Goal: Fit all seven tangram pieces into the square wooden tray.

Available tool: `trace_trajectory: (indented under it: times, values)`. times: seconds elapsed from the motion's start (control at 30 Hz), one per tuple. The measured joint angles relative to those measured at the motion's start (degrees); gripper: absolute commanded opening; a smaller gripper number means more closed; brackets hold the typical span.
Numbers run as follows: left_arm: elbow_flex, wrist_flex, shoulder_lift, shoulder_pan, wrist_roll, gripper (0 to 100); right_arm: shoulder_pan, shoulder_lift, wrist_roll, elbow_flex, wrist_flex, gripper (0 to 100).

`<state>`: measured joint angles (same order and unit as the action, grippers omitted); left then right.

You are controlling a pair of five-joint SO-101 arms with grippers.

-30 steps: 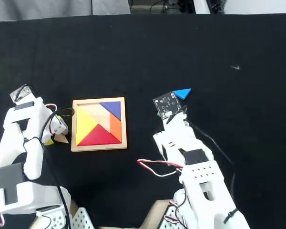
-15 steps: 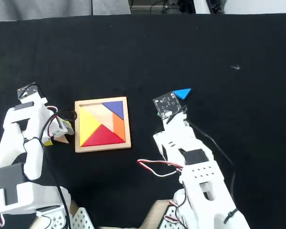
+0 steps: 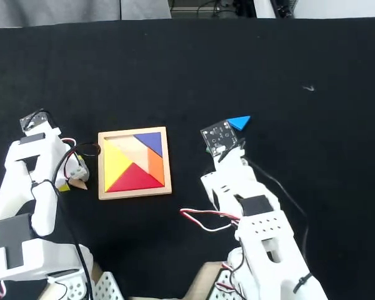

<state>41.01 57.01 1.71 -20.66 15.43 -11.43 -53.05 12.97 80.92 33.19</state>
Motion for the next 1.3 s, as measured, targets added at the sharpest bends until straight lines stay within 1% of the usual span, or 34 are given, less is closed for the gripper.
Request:
trace_trajectory:
  times: [0.1, 0.23, 0.37, 0.47, 0.53, 0.63, 0.7, 0.87, 0.97, 1.07, 1.13, 1.3]
  values:
    - [-0.35, 1.05, 0.0, 0.79, 0.18, 12, 0.0, 0.0, 0.0, 0.0, 0.0, 19.4]
    - [-4.13, 6.07, 0.0, 3.69, 0.18, 12, 0.0, 0.0, 0.0, 0.0, 0.0, 19.4]
    - [-10.02, 13.01, 0.0, 7.82, 0.0, 12, 0.0, 0.0, 0.0, 0.0, 0.0, 19.4]
    - [-15.91, 18.37, -0.09, 11.78, -2.29, 12, 0.0, 0.0, 0.0, 0.0, 0.0, 19.4]
    - [-19.69, 20.92, -0.09, 15.21, -4.31, 12, 2.11, 0.0, 0.0, 0.0, 0.0, 19.4]
    - [-23.3, 21.27, -0.09, 20.75, -5.8, 12, 4.92, 0.0, 0.0, 0.0, -0.79, 19.4]
    - [-24.0, 19.25, -0.09, 24.09, -5.8, 12, 6.42, 0.0, 0.0, 0.0, -1.41, 19.4]
    - [-24.62, 14.59, -1.49, 30.42, -5.71, 12, 6.59, 0.0, -0.18, 0.0, -1.58, 19.4]
    - [-24.7, 12.92, -4.75, 31.38, -5.98, 12, 6.59, 0.0, -0.18, 0.0, -1.58, 19.4]
    - [-24.7, 11.43, -9.41, 31.21, -11.34, 12, 6.59, 0.0, -0.18, 0.0, -1.58, 19.4]
    - [-24.7, 10.55, -12.22, 31.21, -13.54, 12, 6.59, 0.0, -0.18, 0.0, -1.76, 19.4]
    - [-28.66, 9.85, -16.09, 31.21, -13.36, 12, 6.59, 0.0, -0.18, 0.0, -1.93, 19.4]
